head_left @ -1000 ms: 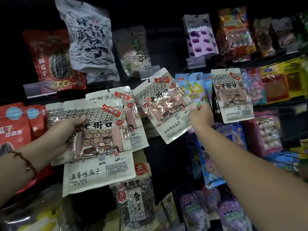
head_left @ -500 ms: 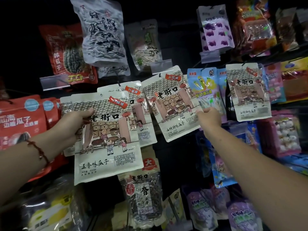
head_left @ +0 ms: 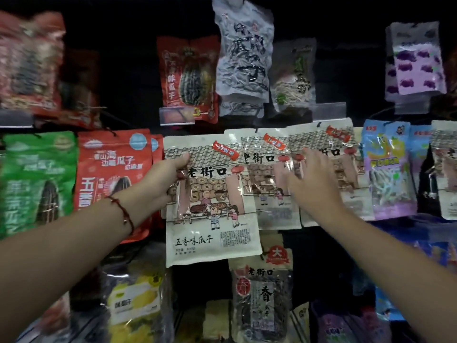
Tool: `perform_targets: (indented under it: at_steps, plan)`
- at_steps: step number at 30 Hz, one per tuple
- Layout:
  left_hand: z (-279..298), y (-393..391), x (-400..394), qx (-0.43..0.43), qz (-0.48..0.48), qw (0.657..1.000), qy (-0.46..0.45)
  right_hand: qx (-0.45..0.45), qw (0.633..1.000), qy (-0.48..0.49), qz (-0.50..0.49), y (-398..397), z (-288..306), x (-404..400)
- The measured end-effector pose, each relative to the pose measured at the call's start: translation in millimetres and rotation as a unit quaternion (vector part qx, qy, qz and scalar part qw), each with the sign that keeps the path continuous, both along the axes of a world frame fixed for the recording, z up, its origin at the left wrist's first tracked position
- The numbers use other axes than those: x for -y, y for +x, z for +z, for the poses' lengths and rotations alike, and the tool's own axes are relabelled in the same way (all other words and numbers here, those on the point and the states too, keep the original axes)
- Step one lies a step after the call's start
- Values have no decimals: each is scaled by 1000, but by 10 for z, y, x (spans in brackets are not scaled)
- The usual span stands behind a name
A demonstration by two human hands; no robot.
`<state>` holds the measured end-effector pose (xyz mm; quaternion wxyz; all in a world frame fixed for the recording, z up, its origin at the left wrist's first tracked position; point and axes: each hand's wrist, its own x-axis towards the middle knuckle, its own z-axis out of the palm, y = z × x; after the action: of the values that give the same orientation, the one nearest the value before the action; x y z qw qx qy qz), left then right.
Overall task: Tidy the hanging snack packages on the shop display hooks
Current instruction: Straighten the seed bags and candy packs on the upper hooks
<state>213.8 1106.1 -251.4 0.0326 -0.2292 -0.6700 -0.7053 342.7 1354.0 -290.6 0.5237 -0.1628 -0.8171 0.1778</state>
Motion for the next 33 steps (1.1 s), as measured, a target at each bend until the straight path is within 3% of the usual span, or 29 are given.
perform_targets:
  at_steps: [3, 8, 18, 33]
  plan:
    - [-17, -140, 181, 1, -5, 1000, 17, 36, 988, -39, 144, -163, 245, 621]
    - [7, -268, 471, 18, -9, 1000, 25, 91, 969, -101, 205, -571, 606, 1199]
    - [340, -807, 528, 1, -32, 999, -3, 7, 884, -349, 311, -1186, 963, 1395]
    - [575, -983, 365, -71, -53, 992, 94, -98, 892, -315, 308, -1506, 1075, 1208]
